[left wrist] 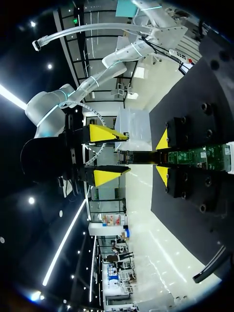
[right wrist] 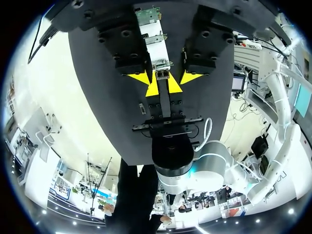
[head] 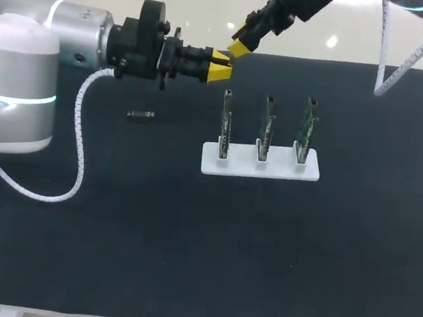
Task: Pick up the optical module with the left hand, and insert it into the network port with the right hand.
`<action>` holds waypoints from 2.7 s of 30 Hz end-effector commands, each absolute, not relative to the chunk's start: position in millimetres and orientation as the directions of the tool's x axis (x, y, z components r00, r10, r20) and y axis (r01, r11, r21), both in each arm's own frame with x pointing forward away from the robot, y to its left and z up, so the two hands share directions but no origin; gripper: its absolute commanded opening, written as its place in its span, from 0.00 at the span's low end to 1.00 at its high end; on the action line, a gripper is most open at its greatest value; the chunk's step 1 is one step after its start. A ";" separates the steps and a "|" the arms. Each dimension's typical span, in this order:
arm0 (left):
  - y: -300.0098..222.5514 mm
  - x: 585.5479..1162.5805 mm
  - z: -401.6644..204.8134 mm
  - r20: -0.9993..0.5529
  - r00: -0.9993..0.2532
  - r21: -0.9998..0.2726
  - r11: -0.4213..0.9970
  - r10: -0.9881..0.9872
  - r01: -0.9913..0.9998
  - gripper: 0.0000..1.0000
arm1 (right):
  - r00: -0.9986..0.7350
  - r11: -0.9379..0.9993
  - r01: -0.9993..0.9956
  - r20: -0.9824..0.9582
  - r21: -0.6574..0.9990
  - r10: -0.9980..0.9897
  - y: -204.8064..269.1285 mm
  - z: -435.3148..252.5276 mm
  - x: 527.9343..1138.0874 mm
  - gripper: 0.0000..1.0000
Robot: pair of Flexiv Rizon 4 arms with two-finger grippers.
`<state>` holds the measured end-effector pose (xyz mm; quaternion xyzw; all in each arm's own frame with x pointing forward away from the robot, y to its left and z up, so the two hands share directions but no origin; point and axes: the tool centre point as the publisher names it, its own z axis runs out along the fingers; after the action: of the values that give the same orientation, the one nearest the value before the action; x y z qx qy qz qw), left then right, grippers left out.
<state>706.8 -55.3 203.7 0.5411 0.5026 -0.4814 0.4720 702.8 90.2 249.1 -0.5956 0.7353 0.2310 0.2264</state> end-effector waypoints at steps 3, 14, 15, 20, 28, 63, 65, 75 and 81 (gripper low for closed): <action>-55.3 705.8 202.9 -0.996 0.034 0.030 -0.045 0.087 0.999 0.00 | -0.186 0.185 -0.980 -0.609 0.065 -0.771 89.2 248.0 701.8 0.00; -55.3 705.8 202.9 -0.996 0.034 0.030 -0.045 0.087 0.999 0.00 | -0.179 0.182 -0.982 -0.606 0.058 -0.775 89.9 246.6 703.0 0.00; -55.3 705.8 202.9 -0.996 0.034 0.030 -0.045 0.087 0.999 0.00 | -0.180 0.182 -0.982 -0.605 0.058 -0.775 90.1 246.5 703.0 0.00; -55.3 705.8 202.9 -0.996 0.034 0.030 -0.045 0.087 0.999 1.00 | -0.181 0.183 -0.981 -0.602 0.059 -0.777 91.5 246.7 703.0 0.00; -55.3 705.8 202.9 -0.996 0.034 0.030 -0.045 0.087 0.999 1.00 | -0.179 0.182 -0.982 -0.598 0.057 -0.781 92.6 247.3 703.1 0.00; 47.0 698.0 223.5 -0.816 -0.105 -0.126 0.004 0.569 0.992 1.00 | -0.149 0.154 -0.987 -0.598 0.044 -0.788 85.4 241.9 707.7 0.00; 50.5 697.9 225.1 -0.815 -0.092 -0.112 0.001 0.572 0.994 1.00 | -0.146 0.151 -0.988 -0.599 0.042 -0.787 85.3 241.6 708.2 0.00; 68.2 701.7 227.1 -0.821 -0.034 -0.072 -0.043 0.570 0.996 1.00 | -0.138 0.143 -0.989 -0.601 0.040 -0.787 85.6 239.4 710.9 0.00; 68.2 701.7 227.1 -0.821 -0.034 -0.072 -0.043 0.570 0.996 1.00 | -0.129 0.126 -0.991 -0.566 0.044 -0.814 84.0 237.0 716.1 0.00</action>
<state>700.7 68.6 227.3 0.6266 0.6242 -0.3579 0.2995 710.0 81.0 236.1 -0.6222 0.7208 0.2128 0.2192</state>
